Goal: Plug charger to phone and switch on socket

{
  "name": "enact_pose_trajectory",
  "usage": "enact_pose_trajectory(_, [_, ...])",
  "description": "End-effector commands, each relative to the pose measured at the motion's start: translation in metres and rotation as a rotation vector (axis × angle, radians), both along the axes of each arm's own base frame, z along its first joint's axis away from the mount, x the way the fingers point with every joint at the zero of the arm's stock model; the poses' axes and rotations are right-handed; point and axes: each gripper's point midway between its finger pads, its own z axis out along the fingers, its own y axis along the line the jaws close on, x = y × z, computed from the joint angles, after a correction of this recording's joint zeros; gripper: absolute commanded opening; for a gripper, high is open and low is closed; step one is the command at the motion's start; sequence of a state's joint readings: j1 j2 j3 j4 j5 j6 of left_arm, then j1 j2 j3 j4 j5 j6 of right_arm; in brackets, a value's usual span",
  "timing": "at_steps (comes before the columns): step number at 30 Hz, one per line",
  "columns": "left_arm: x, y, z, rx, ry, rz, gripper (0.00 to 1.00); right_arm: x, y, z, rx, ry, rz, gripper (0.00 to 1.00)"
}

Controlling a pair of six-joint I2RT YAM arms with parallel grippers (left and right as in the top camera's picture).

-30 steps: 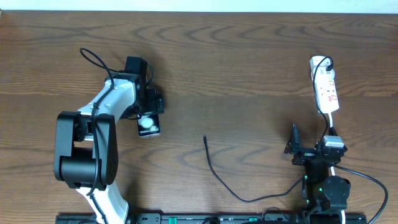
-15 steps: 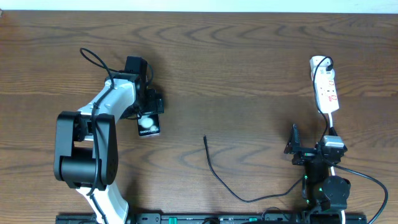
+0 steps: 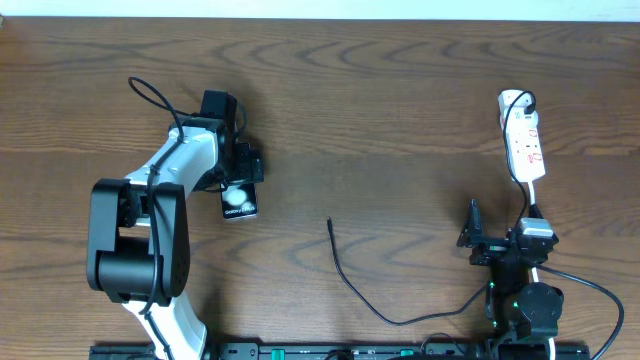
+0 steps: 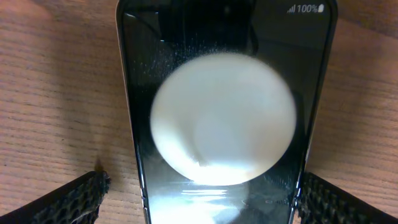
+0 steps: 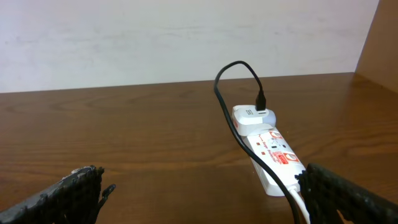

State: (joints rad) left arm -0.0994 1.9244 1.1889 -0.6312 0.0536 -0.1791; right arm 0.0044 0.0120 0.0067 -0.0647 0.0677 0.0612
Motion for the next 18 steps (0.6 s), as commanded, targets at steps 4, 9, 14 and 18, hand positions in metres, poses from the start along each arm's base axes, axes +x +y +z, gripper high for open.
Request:
enact_pose_trajectory(4, [-0.0038, -0.002, -0.0124, -0.012, 0.036, -0.017, 0.9, -0.0002, 0.0011, -0.0003, 0.012, -0.001, 0.001, 0.99])
enact_pose_trajectory(9, [-0.0038, -0.002, -0.0124, -0.012, 0.036, -0.017, 0.85, -0.0002, 0.0011, -0.0003, 0.012, -0.001, 0.001, 0.99])
enact_pose_trajectory(14, [-0.0038, -0.002, -0.0124, -0.012, 0.036, -0.017, 0.77, -0.0002, 0.0011, -0.0003, 0.012, -0.001, 0.001, 0.99])
enact_pose_trajectory(18, [-0.0038, -0.002, -0.0124, -0.012, 0.036, -0.017, 0.76, -0.0002, 0.0011, -0.0003, 0.012, -0.001, 0.001, 0.99])
